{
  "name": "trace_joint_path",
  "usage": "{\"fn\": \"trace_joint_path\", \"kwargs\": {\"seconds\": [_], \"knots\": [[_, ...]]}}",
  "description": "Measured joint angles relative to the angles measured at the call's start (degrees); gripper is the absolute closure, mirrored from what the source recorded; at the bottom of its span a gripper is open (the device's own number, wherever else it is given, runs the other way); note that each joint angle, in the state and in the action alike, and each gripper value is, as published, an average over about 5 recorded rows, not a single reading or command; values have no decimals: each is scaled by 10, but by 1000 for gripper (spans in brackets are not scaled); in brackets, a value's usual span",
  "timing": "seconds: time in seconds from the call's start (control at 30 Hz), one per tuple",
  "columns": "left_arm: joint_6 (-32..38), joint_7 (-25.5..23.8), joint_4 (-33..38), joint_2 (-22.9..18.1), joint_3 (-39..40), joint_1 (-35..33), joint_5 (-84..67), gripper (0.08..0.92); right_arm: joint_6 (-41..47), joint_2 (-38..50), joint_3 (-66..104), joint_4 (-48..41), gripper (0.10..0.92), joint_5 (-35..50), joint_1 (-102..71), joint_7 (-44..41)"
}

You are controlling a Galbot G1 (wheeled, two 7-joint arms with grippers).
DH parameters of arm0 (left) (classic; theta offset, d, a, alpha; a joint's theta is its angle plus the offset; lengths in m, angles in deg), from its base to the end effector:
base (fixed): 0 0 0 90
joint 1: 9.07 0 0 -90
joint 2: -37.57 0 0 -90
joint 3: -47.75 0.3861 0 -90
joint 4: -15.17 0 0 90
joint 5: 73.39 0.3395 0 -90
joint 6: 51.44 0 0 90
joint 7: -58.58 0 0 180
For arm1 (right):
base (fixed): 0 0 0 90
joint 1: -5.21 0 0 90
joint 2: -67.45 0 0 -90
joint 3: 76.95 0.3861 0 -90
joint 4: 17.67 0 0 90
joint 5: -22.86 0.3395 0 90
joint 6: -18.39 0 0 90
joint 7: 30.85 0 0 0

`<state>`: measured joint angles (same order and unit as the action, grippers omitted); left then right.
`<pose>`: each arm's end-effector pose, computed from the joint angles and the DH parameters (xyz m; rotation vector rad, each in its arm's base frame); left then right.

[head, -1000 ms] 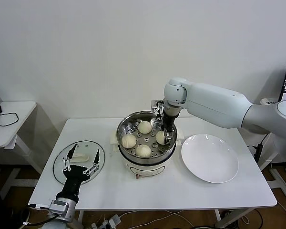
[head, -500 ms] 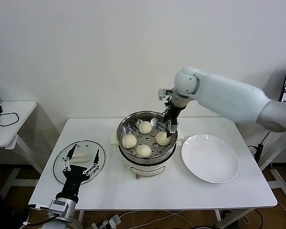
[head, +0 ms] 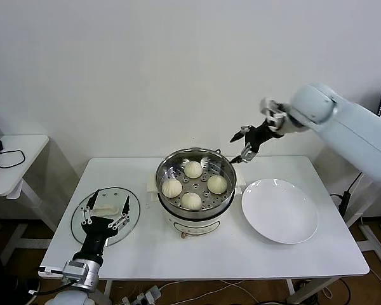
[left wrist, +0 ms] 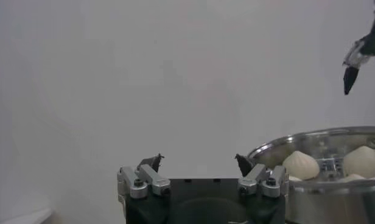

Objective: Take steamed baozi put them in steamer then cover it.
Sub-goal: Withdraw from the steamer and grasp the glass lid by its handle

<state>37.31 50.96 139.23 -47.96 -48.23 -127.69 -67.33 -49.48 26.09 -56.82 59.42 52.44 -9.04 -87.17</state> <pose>0.1531 0.0445 -0.3035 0.1170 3.0596 0.3543 0.5499 -0.1414 -0.0222 1.4251 -2.0635 0.9871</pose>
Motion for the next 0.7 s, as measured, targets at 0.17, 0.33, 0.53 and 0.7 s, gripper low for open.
{"fn": "trace_joint_path", "kwargs": {"seconds": [0.17,0.33,0.53,0.7], "knots": [[0,4,-6,0,6,8,3,177,-53,45,132,56,203,60,-129,129],[13,9,-18,2,13,15,6,177,-106,59,286,118,203,98,-296,258],[33,16,-35,3,23,21,8,177,-164,35,451,191,203,108,-489,387],[46,21,-45,5,28,22,9,177,-209,-9,552,240,203,87,-626,463]]}}
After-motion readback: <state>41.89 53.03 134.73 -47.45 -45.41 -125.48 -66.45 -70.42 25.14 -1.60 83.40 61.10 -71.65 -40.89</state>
